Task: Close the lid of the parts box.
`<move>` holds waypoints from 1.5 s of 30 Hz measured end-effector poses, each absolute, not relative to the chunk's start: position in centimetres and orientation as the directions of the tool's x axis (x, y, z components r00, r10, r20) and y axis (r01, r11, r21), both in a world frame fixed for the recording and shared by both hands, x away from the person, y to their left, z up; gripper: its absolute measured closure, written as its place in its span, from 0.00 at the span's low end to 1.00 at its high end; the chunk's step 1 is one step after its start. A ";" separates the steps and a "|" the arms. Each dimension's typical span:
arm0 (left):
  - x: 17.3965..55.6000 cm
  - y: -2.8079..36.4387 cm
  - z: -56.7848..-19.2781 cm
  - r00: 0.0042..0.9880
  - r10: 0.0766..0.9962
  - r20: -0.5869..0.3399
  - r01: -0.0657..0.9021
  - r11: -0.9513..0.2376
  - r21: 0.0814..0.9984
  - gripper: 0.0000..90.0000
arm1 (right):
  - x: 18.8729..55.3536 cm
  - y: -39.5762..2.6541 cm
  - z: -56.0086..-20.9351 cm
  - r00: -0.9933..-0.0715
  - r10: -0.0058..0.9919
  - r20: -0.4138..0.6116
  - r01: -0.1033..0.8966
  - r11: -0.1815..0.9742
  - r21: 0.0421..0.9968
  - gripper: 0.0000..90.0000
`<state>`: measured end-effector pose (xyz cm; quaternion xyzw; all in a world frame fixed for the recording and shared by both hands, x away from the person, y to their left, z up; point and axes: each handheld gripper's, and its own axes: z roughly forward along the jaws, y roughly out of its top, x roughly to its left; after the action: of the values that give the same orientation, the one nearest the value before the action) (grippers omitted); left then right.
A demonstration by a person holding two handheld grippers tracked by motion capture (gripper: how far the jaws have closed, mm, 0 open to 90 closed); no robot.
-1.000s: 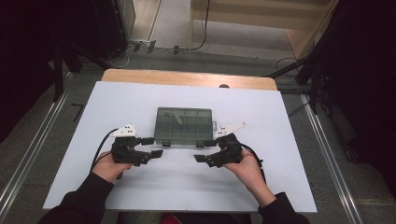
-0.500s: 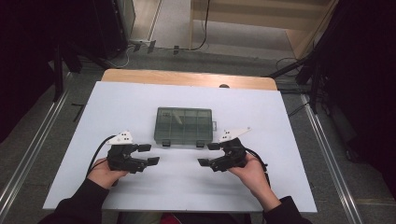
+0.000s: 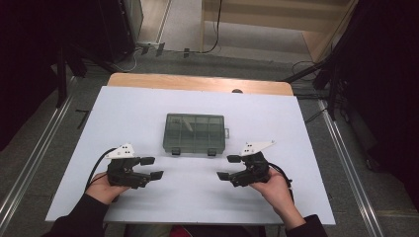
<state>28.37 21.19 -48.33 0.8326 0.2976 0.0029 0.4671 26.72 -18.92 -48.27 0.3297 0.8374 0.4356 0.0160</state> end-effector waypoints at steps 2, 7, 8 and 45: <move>28.3 21.5 -48.3 0.821 0.502 -0.271 0.493 -0.384 0.781 0.35 | 26.5 -19.2 -48.4 -0.780 0.569 0.261 0.541 0.401 0.740 0.27; 28.1 22.2 -48.2 0.814 0.513 -0.273 0.497 -0.372 0.784 0.35 | 25.9 -20.0 -48.6 -0.772 0.581 0.258 0.547 0.400 0.735 0.27; 28.1 22.3 -48.2 0.813 0.514 -0.273 0.498 -0.372 0.784 0.35 | 25.8 -20.1 -48.6 -0.770 0.583 0.258 0.548 0.398 0.736 0.27; 27.9 23.2 -49.3 0.820 0.523 -0.234 0.485 -0.416 0.769 0.35 | 24.4 -24.4 -50.1 -0.716 0.646 0.267 0.585 0.345 0.734 0.27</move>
<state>27.92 23.19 -49.29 0.8411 0.2996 0.0211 0.4499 24.37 -24.36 -50.07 0.3755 0.8192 0.4320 0.0352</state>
